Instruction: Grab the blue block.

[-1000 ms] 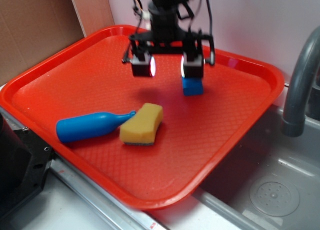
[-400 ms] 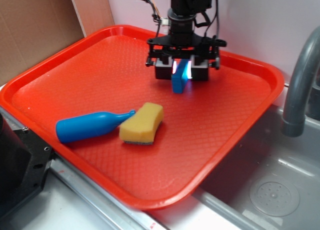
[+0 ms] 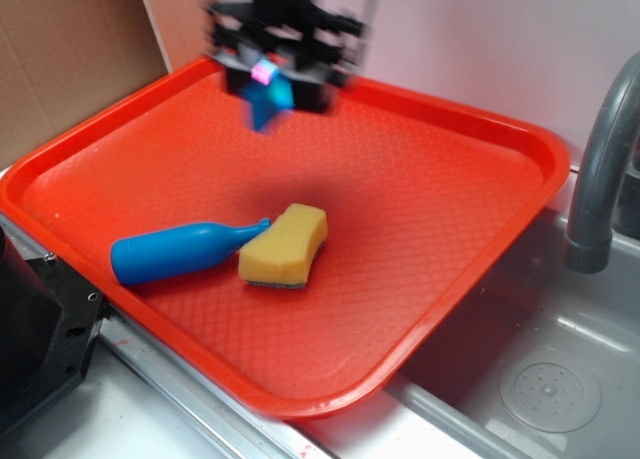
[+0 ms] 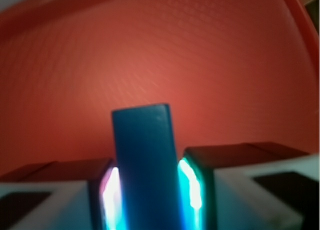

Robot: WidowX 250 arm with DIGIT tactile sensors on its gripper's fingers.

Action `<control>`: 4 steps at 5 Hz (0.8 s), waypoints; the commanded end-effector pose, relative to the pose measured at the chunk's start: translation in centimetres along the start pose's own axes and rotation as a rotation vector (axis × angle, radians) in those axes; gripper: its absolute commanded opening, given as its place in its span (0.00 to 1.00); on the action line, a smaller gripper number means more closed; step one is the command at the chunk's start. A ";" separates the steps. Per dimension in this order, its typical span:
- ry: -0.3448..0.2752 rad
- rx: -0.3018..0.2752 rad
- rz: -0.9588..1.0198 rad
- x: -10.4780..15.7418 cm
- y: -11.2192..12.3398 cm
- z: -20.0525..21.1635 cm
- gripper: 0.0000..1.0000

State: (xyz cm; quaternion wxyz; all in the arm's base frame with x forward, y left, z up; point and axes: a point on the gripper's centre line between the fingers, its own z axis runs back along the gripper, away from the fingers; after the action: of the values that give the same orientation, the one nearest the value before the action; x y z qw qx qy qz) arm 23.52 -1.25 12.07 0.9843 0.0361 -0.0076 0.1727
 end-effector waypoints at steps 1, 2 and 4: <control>-0.088 -0.091 -0.070 -0.3 8.7 4.5 0.00; -0.093 -0.051 0.013 -1.6 11.4 6.1 0.00; -0.149 -0.068 0.095 -2.3 13.2 5.8 0.00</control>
State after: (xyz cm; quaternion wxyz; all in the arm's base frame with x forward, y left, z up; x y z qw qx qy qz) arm 16.35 8.29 18.17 0.9736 0.0098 -0.0728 0.2159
